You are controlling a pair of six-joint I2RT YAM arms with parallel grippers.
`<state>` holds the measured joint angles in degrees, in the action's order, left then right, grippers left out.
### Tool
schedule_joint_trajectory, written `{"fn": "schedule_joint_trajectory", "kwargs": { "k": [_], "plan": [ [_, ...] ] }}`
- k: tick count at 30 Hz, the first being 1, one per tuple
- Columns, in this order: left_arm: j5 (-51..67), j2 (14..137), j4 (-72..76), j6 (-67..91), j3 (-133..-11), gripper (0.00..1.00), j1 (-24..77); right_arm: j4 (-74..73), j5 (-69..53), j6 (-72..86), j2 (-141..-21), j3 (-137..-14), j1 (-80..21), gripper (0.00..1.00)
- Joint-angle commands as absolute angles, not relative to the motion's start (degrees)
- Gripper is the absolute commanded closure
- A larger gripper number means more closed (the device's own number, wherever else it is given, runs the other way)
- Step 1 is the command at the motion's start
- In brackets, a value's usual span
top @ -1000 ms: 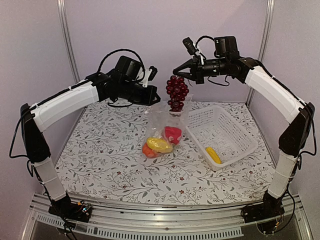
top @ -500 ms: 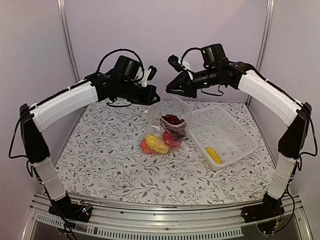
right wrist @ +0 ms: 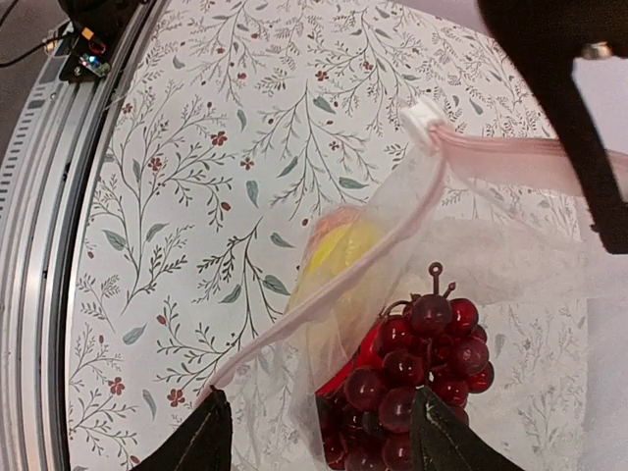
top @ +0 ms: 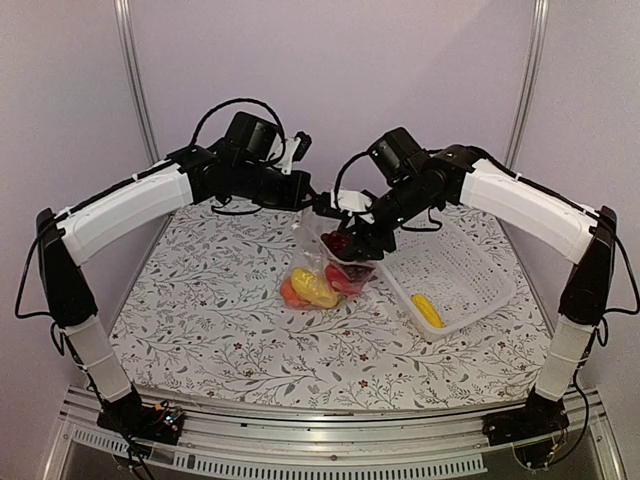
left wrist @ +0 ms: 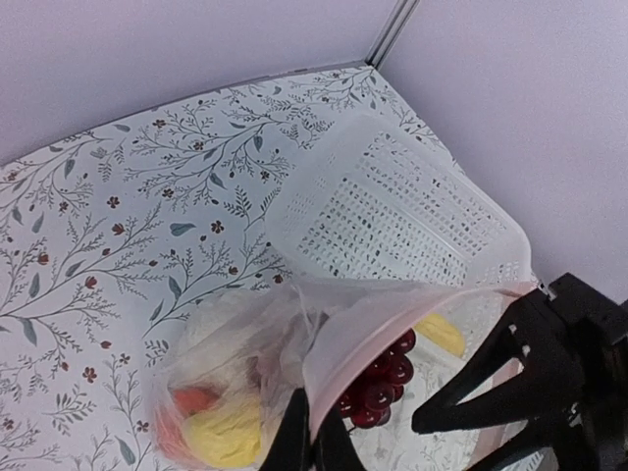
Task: Place the food in the zip-top bag and seal the zipper
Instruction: Adjust the zipper food storage bag at the center of the board.
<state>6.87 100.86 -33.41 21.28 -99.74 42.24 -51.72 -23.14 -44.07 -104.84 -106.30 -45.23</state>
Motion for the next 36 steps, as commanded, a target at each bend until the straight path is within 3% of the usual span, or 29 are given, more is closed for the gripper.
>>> {"fn": "schedule_joint_trajectory", "kwargs": {
  "k": [1, 8, 15, 27, 31, 36],
  "plan": [
    [6.55, 98.6, -32.42, 21.68, -98.76, 1.0, 41.31, -55.06, -10.85, -47.99, -103.14, -104.03, -48.19, 0.38],
    [6.58, 98.28, -32.42, 21.78, -98.35, 1.0, 41.36, -55.98, -8.88, -47.07, -104.21, -106.09, -50.31, 0.4],
    [6.69, 98.35, -32.52, 21.56, -98.35, 1.0, 41.32, -63.22, -14.21, -44.65, -104.55, -117.07, -50.96, 0.4],
    [6.77, 98.36, -32.32, 21.53, -98.0, 1.0, 41.22, -59.79, -2.38, -44.04, -106.23, -107.85, -54.0, 0.41],
    [6.77, 98.18, -32.63, 21.47, -97.95, 1.0, 41.22, -58.0, -0.82, -43.69, -106.93, -107.61, -54.03, 0.53],
    [6.56, 98.36, -34.65, 20.88, -98.23, 0.82, 41.22, -55.83, -1.17, -43.03, -106.34, -110.22, -54.08, 0.89]
  ]
}}
